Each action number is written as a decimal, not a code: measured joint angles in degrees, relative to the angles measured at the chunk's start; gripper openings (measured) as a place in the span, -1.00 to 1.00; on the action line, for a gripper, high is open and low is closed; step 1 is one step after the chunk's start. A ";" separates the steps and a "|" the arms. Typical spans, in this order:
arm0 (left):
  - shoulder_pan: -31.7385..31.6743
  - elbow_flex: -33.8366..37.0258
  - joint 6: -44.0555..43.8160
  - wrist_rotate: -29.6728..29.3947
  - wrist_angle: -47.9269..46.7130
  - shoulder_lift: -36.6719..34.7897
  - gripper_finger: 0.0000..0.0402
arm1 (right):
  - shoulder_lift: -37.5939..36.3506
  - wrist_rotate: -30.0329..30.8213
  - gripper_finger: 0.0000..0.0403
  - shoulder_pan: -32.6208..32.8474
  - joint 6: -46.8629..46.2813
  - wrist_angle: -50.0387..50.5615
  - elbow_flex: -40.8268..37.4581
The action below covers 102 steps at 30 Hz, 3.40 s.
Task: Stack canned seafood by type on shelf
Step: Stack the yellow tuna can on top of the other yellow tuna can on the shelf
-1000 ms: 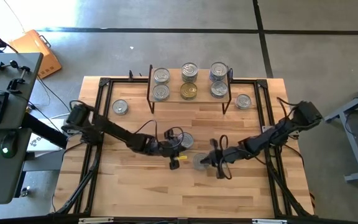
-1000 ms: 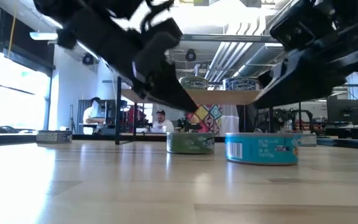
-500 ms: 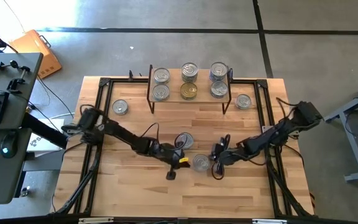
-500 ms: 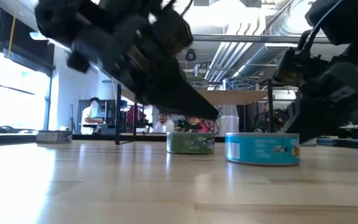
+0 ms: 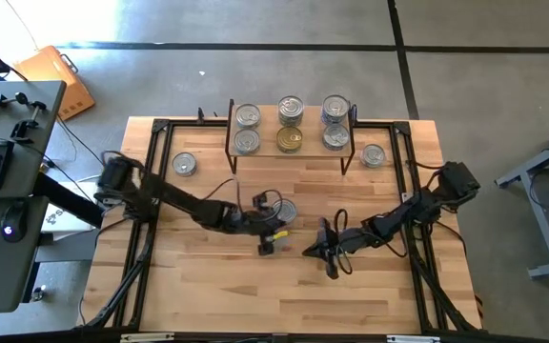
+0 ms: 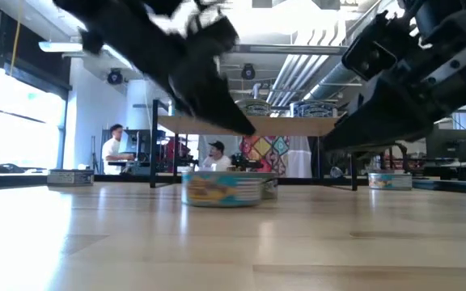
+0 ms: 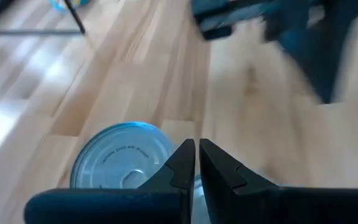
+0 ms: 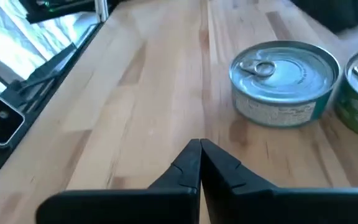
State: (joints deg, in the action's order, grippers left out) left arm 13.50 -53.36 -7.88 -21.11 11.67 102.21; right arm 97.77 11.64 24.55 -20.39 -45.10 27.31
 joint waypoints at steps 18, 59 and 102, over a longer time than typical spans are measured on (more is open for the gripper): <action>11.06 0.06 10.98 1.83 -22.85 -1.74 -0.86 | 0.16 2.08 -1.00 -2.00 -0.13 0.16 0.00; 15.10 -3.42 15.88 -6.77 -21.63 0.27 -1.00 | 0.09 6.31 -1.00 -2.81 -0.25 1.58 -0.02; -25.05 -19.65 50.43 -2.78 -40.70 -25.49 -1.00 | 0.09 7.54 -1.00 -2.81 1.38 3.76 -0.04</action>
State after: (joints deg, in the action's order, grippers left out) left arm -11.55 -73.01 42.55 -23.89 -29.02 76.72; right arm 97.86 19.18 21.74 -19.00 -41.34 27.27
